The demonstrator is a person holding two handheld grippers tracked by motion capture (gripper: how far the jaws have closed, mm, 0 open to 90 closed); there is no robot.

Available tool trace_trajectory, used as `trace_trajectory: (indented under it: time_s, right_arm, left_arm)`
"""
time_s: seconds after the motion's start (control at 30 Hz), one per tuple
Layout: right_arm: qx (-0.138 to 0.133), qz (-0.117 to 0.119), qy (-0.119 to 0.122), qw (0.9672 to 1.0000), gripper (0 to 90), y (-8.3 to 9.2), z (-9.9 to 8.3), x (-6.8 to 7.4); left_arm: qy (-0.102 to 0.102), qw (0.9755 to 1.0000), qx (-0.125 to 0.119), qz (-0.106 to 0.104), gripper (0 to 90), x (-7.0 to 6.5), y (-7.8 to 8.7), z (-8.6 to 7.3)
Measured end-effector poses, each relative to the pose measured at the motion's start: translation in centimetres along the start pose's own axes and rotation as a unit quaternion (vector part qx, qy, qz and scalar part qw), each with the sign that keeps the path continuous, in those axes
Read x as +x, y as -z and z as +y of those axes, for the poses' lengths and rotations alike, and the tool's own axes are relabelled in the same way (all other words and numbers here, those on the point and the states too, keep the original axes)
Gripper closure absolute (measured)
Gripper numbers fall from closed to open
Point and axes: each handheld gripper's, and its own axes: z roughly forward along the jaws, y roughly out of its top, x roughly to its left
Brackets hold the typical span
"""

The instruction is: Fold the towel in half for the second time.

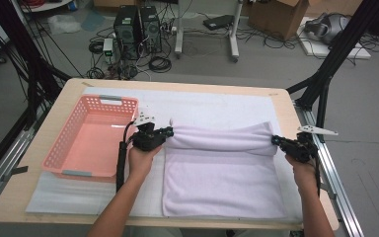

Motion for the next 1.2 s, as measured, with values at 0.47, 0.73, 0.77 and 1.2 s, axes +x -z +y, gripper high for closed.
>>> trace_trajectory:
  time_s: [0.47, 0.73, 0.77, 1.2]
  right_arm:
    - [0.023, 0.029, 0.017, 0.9992, 85.7, 3.8, -4.2, 1.7]
    - [0.059, 0.021, 0.021, 0.9978, 80.7, 3.7, -5.2, 2.0]
    - [0.059, 0.018, 0.022, 0.9978, 78.5, 3.7, -5.1, 2.0]
    - [0.069, -0.016, 0.017, 0.9974, 48.5, 1.0, -1.7, 1.5]
  left_arm:
    - [-0.012, 0.9991, 0.016, -0.038, 85.4, -1.9, 3.7, -4.3]
    - [-0.015, 0.9996, 0.015, -0.019, 51.7, -1.5, 3.4, -4.7]
    - [-0.014, 0.9997, 0.013, -0.015, 48.1, -1.4, 3.3, -4.6]
    - [0.001, 0.9994, 0.033, -0.009, 48.4, -0.2, -0.2, -2.9]
